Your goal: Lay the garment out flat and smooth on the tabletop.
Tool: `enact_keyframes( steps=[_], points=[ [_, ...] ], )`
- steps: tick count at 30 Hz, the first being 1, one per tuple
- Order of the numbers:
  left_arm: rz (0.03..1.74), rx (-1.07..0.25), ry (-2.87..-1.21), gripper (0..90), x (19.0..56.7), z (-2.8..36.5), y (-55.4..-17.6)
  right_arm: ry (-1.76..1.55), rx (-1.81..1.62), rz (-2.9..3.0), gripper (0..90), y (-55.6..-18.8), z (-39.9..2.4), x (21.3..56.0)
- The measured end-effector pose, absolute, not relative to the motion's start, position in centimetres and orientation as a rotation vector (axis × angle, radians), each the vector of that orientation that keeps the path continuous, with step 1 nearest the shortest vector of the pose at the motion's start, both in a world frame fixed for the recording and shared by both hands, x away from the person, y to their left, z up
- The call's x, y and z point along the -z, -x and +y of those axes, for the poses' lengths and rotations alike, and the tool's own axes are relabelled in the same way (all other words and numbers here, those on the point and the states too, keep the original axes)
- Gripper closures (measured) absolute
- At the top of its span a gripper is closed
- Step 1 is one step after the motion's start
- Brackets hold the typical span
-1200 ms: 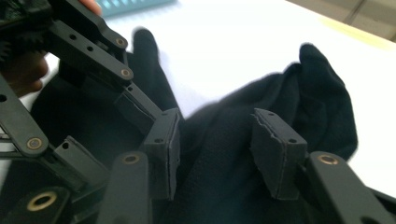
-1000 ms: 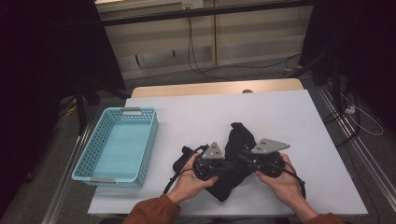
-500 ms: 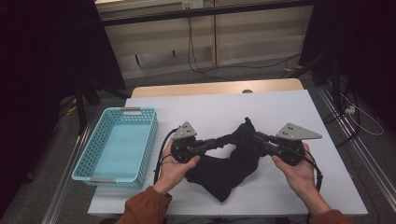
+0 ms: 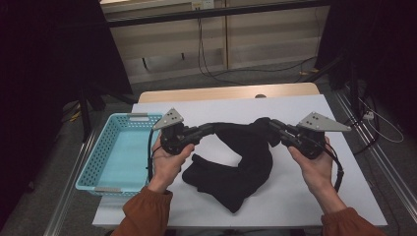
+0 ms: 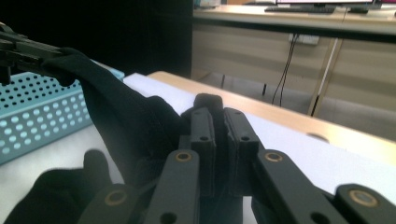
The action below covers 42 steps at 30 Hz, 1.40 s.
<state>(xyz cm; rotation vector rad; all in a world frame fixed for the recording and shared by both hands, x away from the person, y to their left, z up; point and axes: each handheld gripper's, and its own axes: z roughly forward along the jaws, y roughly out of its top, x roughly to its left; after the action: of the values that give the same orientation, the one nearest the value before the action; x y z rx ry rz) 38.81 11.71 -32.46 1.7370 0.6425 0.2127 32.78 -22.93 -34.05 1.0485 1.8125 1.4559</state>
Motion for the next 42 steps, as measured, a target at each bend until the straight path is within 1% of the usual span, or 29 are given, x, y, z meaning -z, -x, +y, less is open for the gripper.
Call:
enact_keyframes(
  steps=[12, 15, 18, 23, 27, 32, 36, 37, 38, 40, 42],
  points=[
    [0.651, -0.291, -1.612, 86.6, 28.5, 12.8, -39.2, -0.987, -1.537, 1.693, 83.1, -33.8, -22.0, 29.8],
    [0.624, -0.311, -1.655, 86.6, 28.2, 12.6, -38.8, -0.977, -1.566, 1.685, 83.1, -33.8, -21.8, 29.6],
    [0.619, -0.309, -1.736, 86.6, 29.8, 12.0, -38.6, -0.996, -1.54, 1.747, 83.0, -33.7, -21.3, 31.3],
    [0.637, -0.261, -1.824, 86.6, 33.7, 11.1, -38.5, -1.08, -1.476, 1.886, 82.9, -33.3, -20.7, 36.6],
    [0.646, -0.239, -1.873, 86.6, 35.8, 10.9, -38.2, -1.144, -1.419, 1.996, 81.8, -32.6, -20.5, 40.1],
    [0.643, -0.227, -1.923, 86.5, 37.1, 11.2, -37.8, -1.187, -1.364, 2.08, 79.2, -31.9, -21.0, 42.1],
    [0.632, -0.198, -1.958, 86.5, 38.2, 11.4, -37.1, -1.222, -1.311, 2.112, 72.6, -31.8, -21.2, 43.3],
    [0.625, -0.182, -1.97, 86.5, 38.5, 11.3, -36.7, -1.217, -1.295, 2.116, 68.8, -31.8, -21.2, 43.4],
    [0.614, -0.175, -1.99, 86.5, 38.8, 11.3, -36.4, -1.208, -1.271, 2.123, 63.0, -31.9, -21.1, 43.5],
    [0.595, -0.159, -2.019, 86.5, 39.5, 11.0, -35.7, -1.169, -1.252, 2.134, 60.5, -32.0, -21.0, 43.1],
    [0.586, -0.144, -2.04, 86.5, 39.9, 10.8, -35.4, -1.132, -1.258, 2.14, 53.6, -32.3, -20.8, 42.5]
  ],
)
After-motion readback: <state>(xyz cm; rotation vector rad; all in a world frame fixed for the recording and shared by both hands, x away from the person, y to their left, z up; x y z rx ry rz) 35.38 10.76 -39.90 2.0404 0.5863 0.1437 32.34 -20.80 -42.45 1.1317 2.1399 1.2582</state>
